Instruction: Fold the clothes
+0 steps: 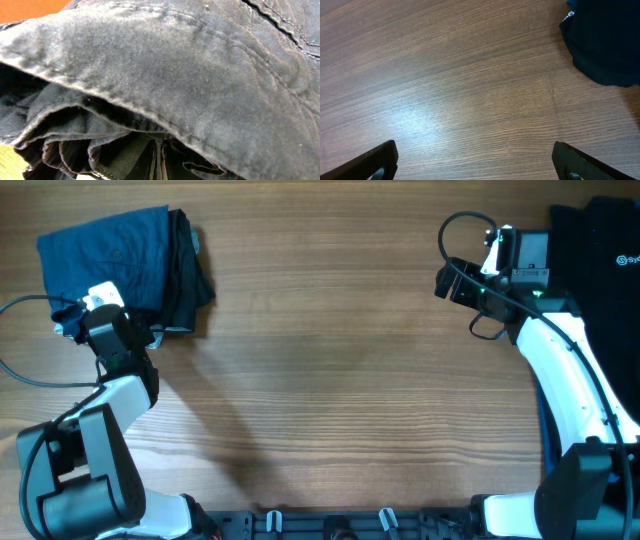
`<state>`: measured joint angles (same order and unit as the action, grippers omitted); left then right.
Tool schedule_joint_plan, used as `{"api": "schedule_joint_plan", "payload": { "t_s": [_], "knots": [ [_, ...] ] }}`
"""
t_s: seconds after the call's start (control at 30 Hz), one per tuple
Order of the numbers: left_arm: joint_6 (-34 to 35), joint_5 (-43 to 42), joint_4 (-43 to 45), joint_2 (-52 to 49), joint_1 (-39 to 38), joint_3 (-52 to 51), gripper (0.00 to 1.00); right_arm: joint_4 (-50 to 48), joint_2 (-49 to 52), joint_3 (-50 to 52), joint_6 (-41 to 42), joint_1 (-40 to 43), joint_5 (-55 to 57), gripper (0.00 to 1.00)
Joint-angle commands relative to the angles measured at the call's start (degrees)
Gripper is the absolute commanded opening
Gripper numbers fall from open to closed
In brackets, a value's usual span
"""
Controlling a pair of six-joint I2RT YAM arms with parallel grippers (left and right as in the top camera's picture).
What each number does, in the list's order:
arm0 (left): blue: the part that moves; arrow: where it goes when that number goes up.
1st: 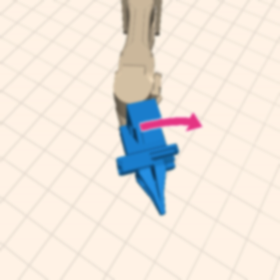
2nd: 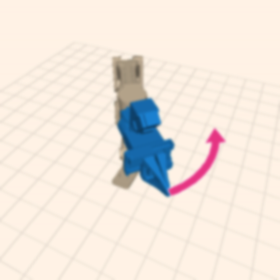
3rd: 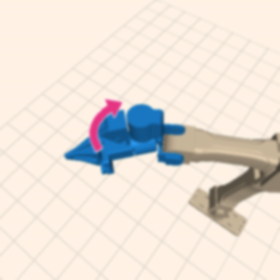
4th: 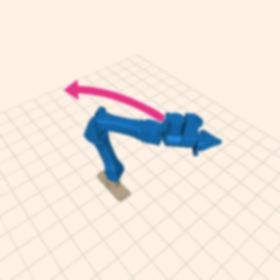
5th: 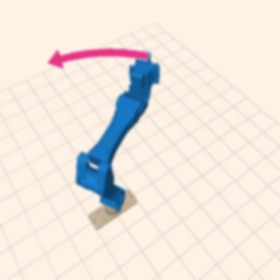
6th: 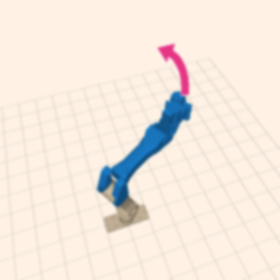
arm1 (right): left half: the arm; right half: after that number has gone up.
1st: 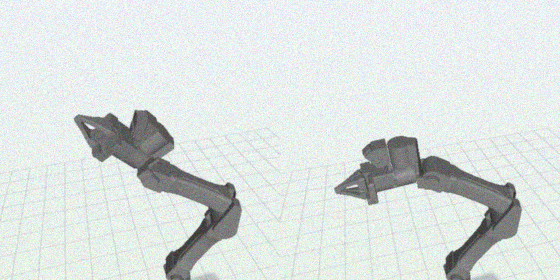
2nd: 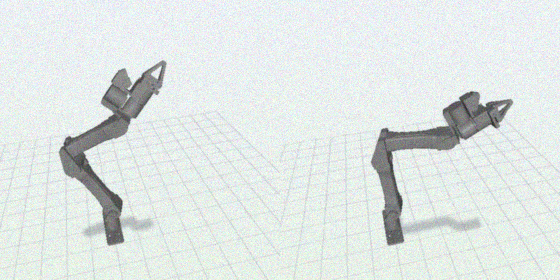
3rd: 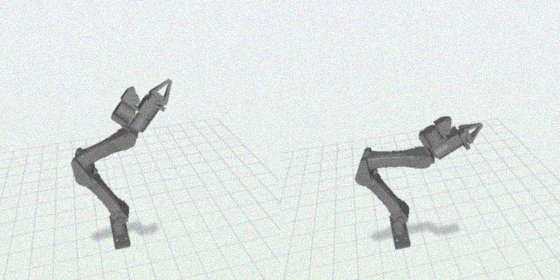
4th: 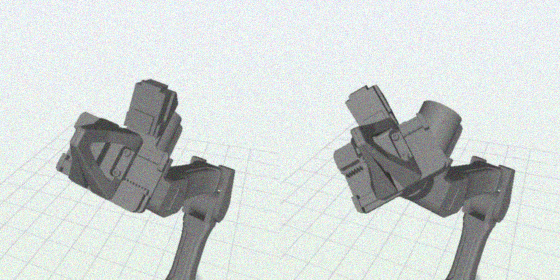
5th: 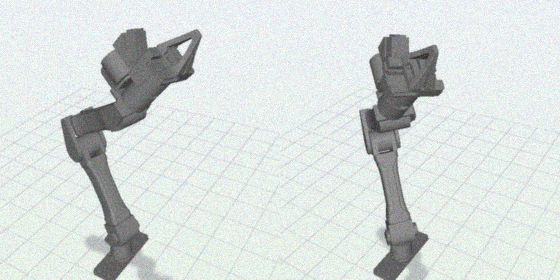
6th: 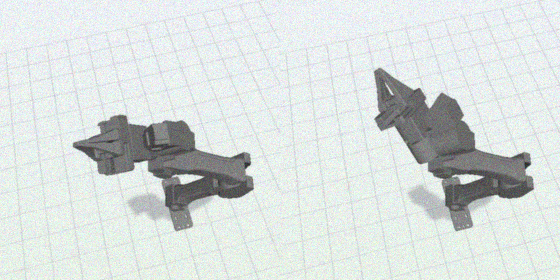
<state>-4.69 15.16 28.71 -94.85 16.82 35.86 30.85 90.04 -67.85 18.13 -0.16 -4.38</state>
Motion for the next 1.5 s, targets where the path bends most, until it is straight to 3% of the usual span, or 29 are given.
{"api": "schedule_joint_plan", "payload": {
  "t_s": [0.0, 0.2, 0.37, 0.43, 0.77, 1.27, 1.47],
  "knots": [
    [-1.6, 1.2, 0.3, 0.0, 0.4, -0.1, 0.04, -0.2, 0.5, 0.3, 0.0, 0.2, 1.0, 0.99],
    [-2.6, -0.8, 3.4, -3.0, 2.1, -0.1, 0.06, -0.1, 0.5, 0.3, 0.0, 0.2, 1.0, 1.0],
    [-2.3, -9.2, 8.6, -7.7, 4.6, -0.1, 0.06, -0.2, 0.5, 0.3, 0.0, 0.2, 1.0, 0.99],
    [0.7, -10.2, 9.8, -7.8, 4.2, -0.1, 0.06, -0.2, 0.5, 0.3, 0.0, 0.2, 1.0, 1.0],
    [1.4, -15.7, 9.6, -7.7, -0.4, -0.1, 0.04, -0.2, 0.5, 0.3, 0.0, 0.2, 1.0, 1.0],
    [15.9, -29.4, 9.0, -6.9, -6.3, -0.1, 0.04, -0.2, 0.5, 0.3, 0.0, 0.2, 1.0, 1.0],
    [23.9, -38.6, 7.7, -1.6, -6.8, -0.1, 0.08, -0.1, 0.5, 0.3, 0.0, 0.2, 1.0, 1.0]
  ]
}}
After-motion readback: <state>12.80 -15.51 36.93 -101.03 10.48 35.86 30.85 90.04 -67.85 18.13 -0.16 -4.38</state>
